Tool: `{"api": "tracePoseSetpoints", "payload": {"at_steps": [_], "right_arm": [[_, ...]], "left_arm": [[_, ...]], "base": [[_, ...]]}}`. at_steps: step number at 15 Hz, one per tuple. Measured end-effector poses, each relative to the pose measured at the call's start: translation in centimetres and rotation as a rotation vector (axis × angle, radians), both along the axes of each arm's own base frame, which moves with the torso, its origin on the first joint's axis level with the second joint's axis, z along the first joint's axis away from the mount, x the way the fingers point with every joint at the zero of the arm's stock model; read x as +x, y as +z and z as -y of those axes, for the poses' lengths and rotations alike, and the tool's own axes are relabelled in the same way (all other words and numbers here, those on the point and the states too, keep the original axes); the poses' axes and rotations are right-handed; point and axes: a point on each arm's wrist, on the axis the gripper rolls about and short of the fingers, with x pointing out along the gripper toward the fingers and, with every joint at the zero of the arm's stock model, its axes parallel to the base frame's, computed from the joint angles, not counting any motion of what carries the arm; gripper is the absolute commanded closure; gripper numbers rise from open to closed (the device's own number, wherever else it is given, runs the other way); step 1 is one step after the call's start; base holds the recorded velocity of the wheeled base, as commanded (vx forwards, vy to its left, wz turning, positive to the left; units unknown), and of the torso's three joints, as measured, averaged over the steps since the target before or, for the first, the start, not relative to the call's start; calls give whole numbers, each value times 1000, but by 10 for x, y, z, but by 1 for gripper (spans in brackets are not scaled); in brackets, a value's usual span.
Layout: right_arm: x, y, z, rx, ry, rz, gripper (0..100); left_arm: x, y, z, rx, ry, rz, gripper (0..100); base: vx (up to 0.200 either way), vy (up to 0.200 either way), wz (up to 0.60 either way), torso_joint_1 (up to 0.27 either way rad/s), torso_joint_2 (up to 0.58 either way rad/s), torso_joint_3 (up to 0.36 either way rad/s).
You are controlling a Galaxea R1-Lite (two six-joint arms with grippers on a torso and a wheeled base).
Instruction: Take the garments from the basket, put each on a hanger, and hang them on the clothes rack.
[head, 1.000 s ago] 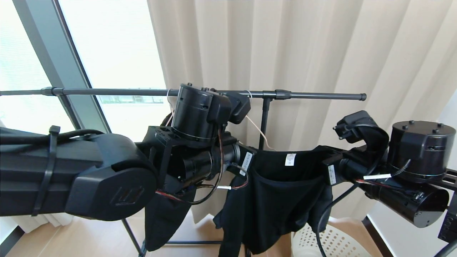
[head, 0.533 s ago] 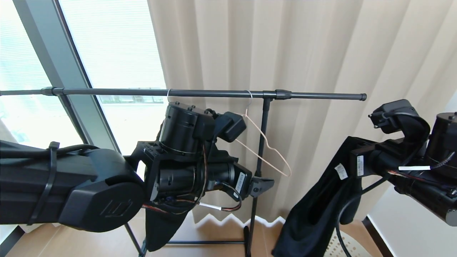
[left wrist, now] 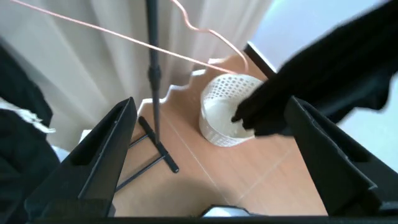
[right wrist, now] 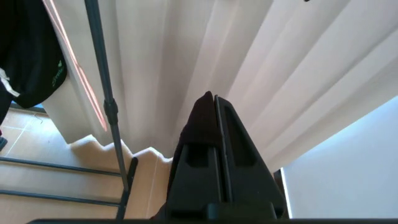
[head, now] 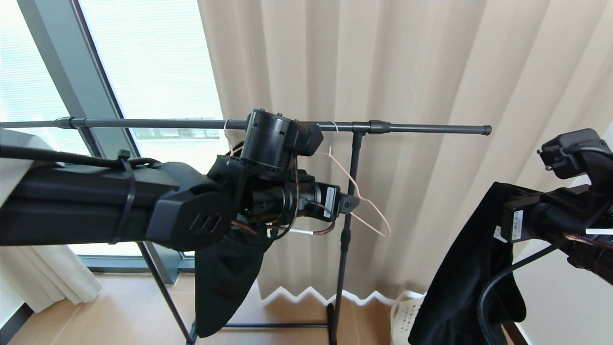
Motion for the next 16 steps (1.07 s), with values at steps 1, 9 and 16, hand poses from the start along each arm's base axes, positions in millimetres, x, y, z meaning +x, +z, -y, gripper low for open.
{"api": "tracePoseSetpoints", "payload": {"at_steps": [1,9,16], "right_arm": [[-2,1,1,2,-1,6,100],[-8,8,3,20,9,43,100],[-8,5,2,17,15,31,100]], "left_arm": [[7,1,8,3,50,-13,0],[71,-12,50,-59,179,-151,0],[99,-39,53,-136,59,-155,0]], "base": [[0,0,0,0,0,0],[0,0,0,0,0,0],[0,0,0,0,0,0]]}}
